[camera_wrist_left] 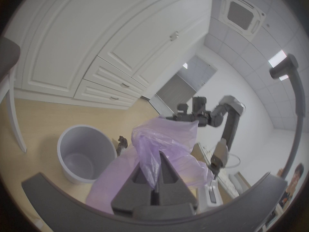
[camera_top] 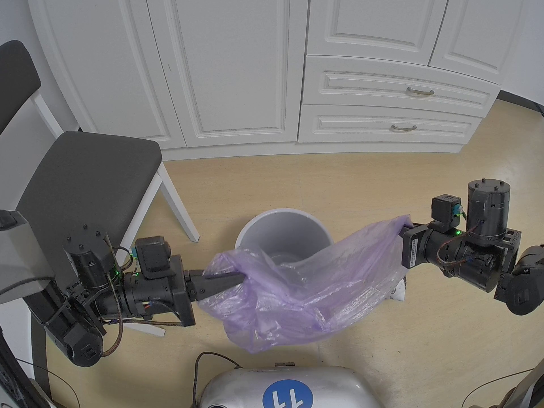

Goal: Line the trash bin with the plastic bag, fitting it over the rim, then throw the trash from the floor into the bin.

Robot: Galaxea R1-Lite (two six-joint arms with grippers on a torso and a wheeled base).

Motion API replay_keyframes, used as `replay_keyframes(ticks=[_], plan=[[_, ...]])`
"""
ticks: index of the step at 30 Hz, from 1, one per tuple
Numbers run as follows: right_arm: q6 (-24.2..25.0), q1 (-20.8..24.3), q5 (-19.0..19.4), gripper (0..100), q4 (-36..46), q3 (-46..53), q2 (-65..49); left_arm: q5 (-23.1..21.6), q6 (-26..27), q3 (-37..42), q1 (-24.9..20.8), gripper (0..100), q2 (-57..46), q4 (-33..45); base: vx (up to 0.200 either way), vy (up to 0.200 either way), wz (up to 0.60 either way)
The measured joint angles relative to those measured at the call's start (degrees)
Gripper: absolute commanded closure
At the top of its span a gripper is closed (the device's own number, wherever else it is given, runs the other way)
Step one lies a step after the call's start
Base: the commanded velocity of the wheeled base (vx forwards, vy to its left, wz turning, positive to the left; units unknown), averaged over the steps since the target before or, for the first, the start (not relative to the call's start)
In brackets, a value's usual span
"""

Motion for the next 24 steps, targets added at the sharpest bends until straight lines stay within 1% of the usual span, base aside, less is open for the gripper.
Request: replay_keyframes(ticks=[2,3,5,7,10,15,18,20,22,24], plan=[[-0.4,0.07,-1.33,100,0.0,-0.11,-0.38,3.04,-2.86,-1.05,-1.12,100,-0.78,0.17,0.0,0.0,0.0],[-0.57,0.13,-2.78,100,0.0,-0.37,-0.55,4.13,-4.07,-1.71,-1.77,100,-1.3,0.52,0.0,0.0,0.0],[-0.6,0.35,-6.53,100,-0.11,-1.22,-0.66,4.9,-5.23,-2.76,-2.45,100,-2.23,1.95,0.0,0.0,0.0],[-0.11,0.63,-10.91,100,-0.76,-2.73,-0.44,5.42,-6.02,-3.95,-3.0,100,-3.25,5.29,0.0,0.0,0.0],[1.73,1.27,-15.02,100,-3.46,-5.52,0.65,6.27,-6.62,-5.94,-3.3,100,-4.94,11.65,0.0,0.0,0.0],[3.8,2.08,-18.33,100,-8.34,-9.2,3.51,7.85,-6.99,-9.35,-3.3,100,-7.91,23.43,0.0,0.0,0.0],[4.3,2.52,-19.21,100,-10.56,-10.48,5.41,8.4,-7.06,-12.0,-3.02,100,-9.31,31.37,0.0,0.0,0.0],[4.55,2.73,-19.57,100,-11.65,-11.01,6.49,9.08,-7.08,-13.87,-2.86,100,-9.84,35.3,0.0,0.0,0.0],[4.73,3.02,-19.9,100,-13.06,-11.45,7.78,10.57,-7.03,-16.1,-2.65,100,-10.09,38.32,0.0,0.0,0.0],[4.74,3.35,-20.44,100,-14.69,-11.82,8.83,13.6,-6.92,-17.96,-2.62,100,-9.9,39.94,0.0,0.0,0.0]])
